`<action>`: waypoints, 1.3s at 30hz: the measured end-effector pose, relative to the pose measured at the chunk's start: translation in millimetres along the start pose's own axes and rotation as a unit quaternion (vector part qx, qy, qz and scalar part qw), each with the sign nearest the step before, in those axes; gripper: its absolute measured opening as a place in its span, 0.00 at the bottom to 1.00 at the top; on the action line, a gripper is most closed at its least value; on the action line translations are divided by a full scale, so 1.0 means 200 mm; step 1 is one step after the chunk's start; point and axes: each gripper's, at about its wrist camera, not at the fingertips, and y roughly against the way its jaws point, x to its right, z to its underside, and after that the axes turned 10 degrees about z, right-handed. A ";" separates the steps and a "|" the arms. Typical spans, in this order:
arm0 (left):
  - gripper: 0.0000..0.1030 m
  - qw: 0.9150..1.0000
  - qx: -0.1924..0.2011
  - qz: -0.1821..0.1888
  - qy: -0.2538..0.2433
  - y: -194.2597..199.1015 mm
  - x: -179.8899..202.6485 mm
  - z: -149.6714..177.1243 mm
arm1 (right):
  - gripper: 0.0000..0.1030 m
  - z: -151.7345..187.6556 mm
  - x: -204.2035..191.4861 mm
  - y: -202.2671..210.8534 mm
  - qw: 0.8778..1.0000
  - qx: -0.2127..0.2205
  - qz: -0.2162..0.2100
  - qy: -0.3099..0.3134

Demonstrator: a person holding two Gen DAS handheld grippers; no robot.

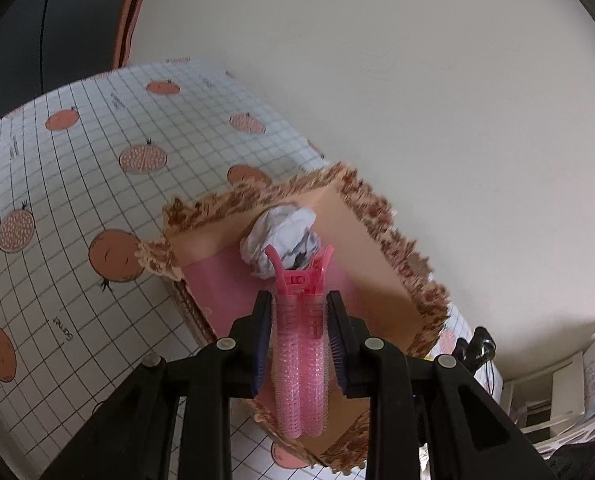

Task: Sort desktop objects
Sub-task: 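Lift the roller and figure and carry both over the pink box, then release the figure from the right tool while the left tool releases the roller into the box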

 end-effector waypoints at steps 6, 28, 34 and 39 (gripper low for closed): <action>0.27 1.000 -0.018 -0.008 0.002 -0.05 -0.02 0.01 | 0.38 0.02 -0.02 -0.05 0.999 -0.022 0.020 0.011; 0.38 0.999 -0.032 -0.015 0.007 -0.07 -0.03 0.02 | 0.40 0.05 -0.01 -0.07 0.999 -0.036 0.032 0.012; 0.38 0.999 -0.035 -0.018 0.000 -0.07 -0.01 0.03 | 0.40 0.05 0.00 -0.07 0.999 -0.035 0.032 0.009; 0.38 0.999 -0.034 -0.021 -0.006 -0.07 0.01 0.03 | 0.40 0.04 0.01 -0.07 0.999 -0.034 0.031 0.006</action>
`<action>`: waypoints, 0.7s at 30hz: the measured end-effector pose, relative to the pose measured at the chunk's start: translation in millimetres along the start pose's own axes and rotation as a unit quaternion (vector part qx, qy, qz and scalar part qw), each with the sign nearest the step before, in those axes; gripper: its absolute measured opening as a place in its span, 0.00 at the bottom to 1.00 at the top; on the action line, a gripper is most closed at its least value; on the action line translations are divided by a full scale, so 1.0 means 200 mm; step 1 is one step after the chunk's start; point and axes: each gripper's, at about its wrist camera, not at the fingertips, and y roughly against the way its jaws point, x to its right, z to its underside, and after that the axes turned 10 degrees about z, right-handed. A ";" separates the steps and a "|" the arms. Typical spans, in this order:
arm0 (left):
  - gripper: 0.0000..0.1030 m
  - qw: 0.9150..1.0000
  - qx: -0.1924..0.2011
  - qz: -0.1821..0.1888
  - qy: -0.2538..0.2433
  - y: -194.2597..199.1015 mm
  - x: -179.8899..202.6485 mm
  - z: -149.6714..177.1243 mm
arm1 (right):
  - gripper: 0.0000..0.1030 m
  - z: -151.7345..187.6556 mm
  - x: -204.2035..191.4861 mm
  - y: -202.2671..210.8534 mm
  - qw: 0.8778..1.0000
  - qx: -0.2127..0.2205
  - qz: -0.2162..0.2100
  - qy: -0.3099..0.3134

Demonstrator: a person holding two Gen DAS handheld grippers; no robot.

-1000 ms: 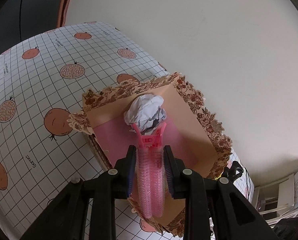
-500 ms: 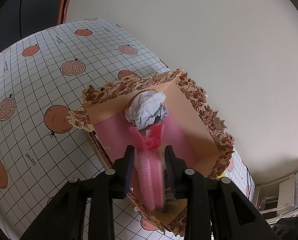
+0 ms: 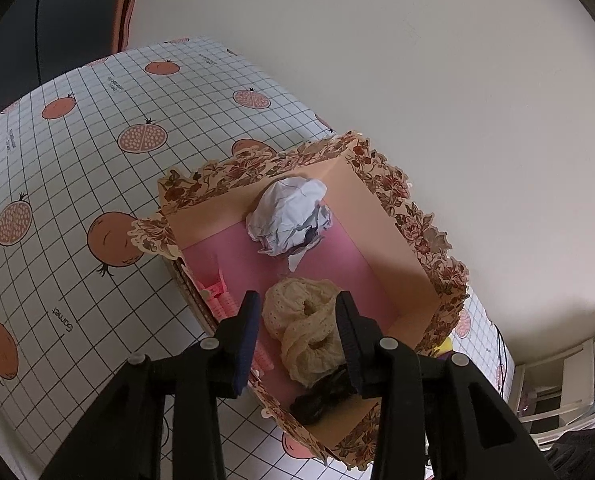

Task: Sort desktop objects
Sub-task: 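Release the figure from the right tool while the left tool releases the roller into the box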

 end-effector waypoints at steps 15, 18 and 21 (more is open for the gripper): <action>0.38 1.000 0.002 -0.007 -0.016 0.02 0.05 0.02 | 0.40 -0.02 0.05 0.05 1.000 0.008 0.007 -0.006; 0.38 1.000 0.002 -0.008 -0.021 0.02 0.08 0.03 | 0.40 -0.03 0.08 0.07 1.000 0.011 0.013 -0.010; 0.38 0.999 0.000 -0.007 -0.031 0.02 0.11 0.05 | 0.40 -0.04 0.12 0.09 1.000 0.014 0.012 -0.023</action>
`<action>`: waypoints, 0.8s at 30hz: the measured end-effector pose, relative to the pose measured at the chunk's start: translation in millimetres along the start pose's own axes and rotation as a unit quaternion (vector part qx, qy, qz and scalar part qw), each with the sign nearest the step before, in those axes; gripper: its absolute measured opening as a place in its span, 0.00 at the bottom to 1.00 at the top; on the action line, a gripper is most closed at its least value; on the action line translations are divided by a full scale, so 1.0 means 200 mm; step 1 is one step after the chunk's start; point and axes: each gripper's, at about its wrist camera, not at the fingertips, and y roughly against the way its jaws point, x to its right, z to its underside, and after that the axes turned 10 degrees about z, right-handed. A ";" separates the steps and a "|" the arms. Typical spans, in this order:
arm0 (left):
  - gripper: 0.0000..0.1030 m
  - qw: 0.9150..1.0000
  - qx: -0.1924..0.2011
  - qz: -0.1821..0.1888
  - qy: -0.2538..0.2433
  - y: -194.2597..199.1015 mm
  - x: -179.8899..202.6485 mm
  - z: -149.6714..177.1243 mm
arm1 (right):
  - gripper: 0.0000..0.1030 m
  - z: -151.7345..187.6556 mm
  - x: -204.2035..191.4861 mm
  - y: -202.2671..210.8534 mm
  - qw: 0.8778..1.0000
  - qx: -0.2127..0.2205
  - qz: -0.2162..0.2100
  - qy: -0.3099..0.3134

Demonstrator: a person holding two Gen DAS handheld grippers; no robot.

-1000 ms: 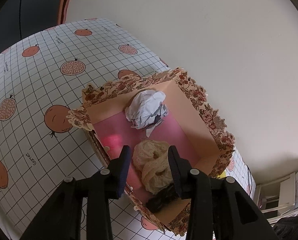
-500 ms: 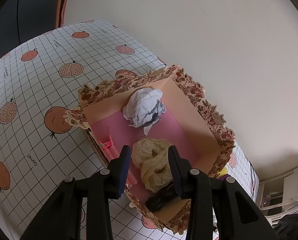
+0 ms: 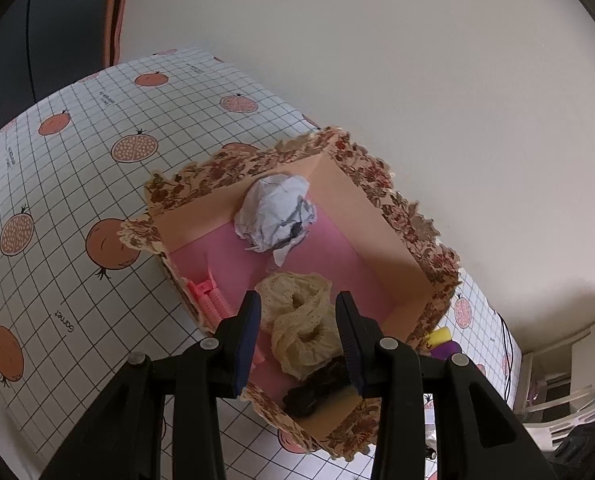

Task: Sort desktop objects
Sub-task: 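Release the figure from the right tool while the left tool releases the roller into the box, then move both tools away from the box toward the loose toys on the table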

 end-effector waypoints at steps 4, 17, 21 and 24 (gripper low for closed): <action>0.38 1.000 0.000 0.001 -0.014 0.00 0.05 0.02 | 0.40 -0.01 0.03 0.03 1.000 0.004 0.003 -0.004; 0.55 0.996 0.010 0.038 -0.082 0.01 0.33 0.14 | 0.59 -0.08 0.33 0.16 0.996 0.023 0.050 -0.069; 0.64 0.993 0.015 0.038 -0.107 0.01 0.40 0.19 | 0.69 -0.10 0.47 0.22 0.991 0.040 0.067 -0.106; 0.68 0.990 0.022 0.035 -0.133 0.00 0.47 0.23 | 0.76 -0.11 0.57 0.26 0.987 0.049 0.078 -0.134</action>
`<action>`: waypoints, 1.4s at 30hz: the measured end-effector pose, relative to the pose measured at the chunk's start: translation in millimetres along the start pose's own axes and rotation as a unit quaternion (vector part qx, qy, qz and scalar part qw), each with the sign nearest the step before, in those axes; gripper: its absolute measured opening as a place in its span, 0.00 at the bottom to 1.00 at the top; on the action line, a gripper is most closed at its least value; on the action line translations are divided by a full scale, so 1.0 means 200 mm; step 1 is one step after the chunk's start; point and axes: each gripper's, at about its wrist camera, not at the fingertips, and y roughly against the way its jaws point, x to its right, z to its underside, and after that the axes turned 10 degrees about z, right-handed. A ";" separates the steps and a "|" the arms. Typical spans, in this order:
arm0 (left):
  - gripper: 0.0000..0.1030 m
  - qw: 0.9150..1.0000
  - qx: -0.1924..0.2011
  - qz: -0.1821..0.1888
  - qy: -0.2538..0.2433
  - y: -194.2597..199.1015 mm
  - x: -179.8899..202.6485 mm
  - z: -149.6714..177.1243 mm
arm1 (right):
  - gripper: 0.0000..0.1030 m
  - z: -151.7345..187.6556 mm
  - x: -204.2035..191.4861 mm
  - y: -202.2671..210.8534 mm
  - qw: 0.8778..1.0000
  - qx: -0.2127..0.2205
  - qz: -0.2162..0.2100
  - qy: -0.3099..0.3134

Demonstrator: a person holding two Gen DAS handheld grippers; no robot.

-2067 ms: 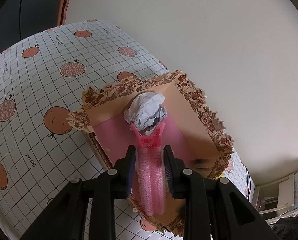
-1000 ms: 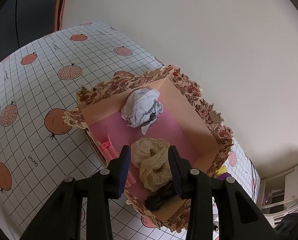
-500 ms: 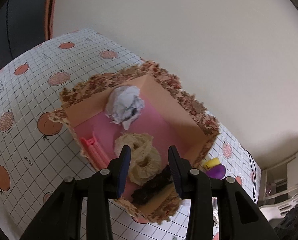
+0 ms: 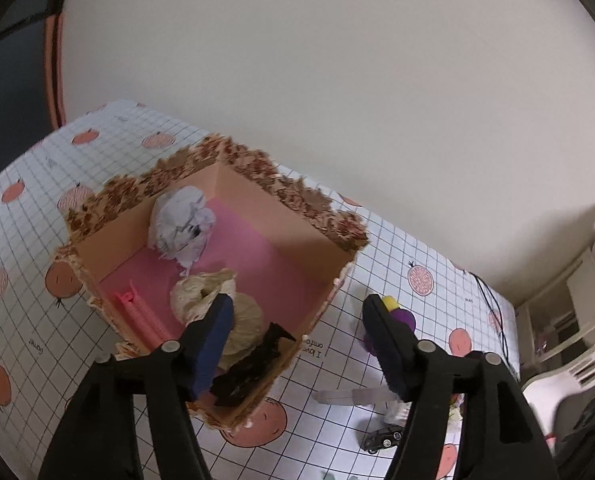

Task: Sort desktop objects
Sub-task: 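Move both tools away from the box toward the loose toys on the table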

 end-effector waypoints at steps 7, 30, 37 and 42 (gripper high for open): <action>0.69 0.999 0.003 0.014 -0.035 -0.02 0.11 0.04 | 0.97 -0.06 0.16 0.06 0.998 0.039 0.018 -0.037; 0.77 0.993 -0.032 0.045 -0.105 -0.16 0.36 0.21 | 1.00 -0.13 0.46 0.17 0.990 0.074 0.096 -0.065; 0.77 0.990 -0.064 0.048 -0.120 -0.25 0.38 0.26 | 1.00 -0.12 0.47 0.12 0.989 0.052 0.125 -0.055; 0.77 0.987 -0.094 0.051 -0.121 -0.32 0.37 0.29 | 1.00 -0.09 0.48 0.03 0.990 0.006 0.133 -0.049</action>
